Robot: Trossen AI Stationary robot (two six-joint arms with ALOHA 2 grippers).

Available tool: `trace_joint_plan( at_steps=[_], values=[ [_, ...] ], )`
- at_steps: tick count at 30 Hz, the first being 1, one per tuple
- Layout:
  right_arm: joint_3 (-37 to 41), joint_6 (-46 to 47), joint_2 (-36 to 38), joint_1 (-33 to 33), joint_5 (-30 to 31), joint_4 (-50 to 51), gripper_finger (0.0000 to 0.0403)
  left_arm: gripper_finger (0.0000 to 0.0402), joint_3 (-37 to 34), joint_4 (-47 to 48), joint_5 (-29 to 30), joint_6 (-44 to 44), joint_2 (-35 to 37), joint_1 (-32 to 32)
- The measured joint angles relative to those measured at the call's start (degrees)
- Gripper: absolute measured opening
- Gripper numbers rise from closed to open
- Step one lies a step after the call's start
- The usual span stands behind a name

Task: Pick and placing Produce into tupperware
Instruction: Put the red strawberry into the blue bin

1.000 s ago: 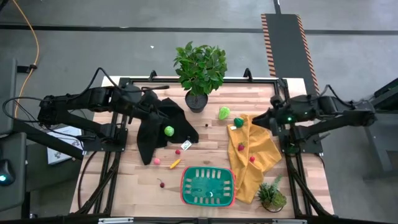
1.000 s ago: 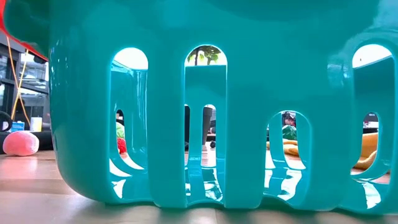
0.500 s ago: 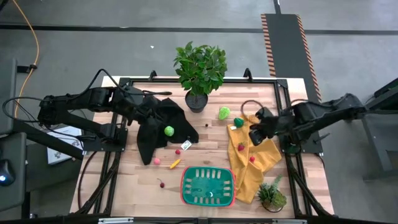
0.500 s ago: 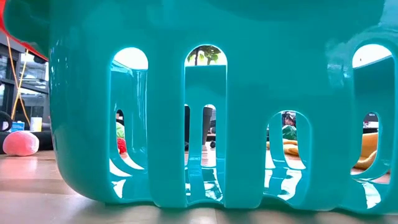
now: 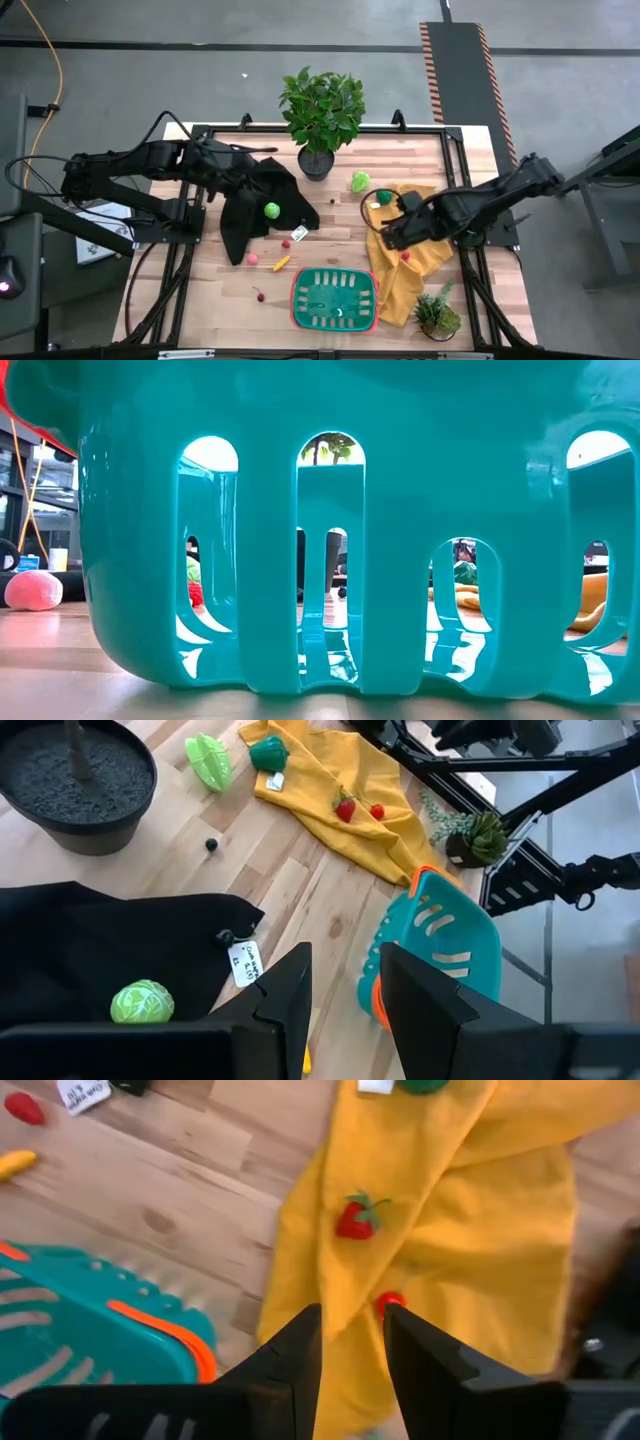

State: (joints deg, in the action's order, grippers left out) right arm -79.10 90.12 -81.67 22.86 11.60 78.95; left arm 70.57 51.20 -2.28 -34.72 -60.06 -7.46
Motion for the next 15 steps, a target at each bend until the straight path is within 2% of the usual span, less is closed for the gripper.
trace_joint_plan(
  at_steps=[6, 15],
  values=[
    [1.92, 4.50, -3.55, 1.66, 0.32, -2.35, 0.0104, 0.0111, -0.02, 1.01, -0.86, 3.26, -1.55, 0.00],
    [3.09, 16.06, -7.07, 1.65, 0.39, -3.85, 0.0178, 0.0111, -0.03, 4.85, -0.92, 7.71, -3.56, -0.02]
  ],
)
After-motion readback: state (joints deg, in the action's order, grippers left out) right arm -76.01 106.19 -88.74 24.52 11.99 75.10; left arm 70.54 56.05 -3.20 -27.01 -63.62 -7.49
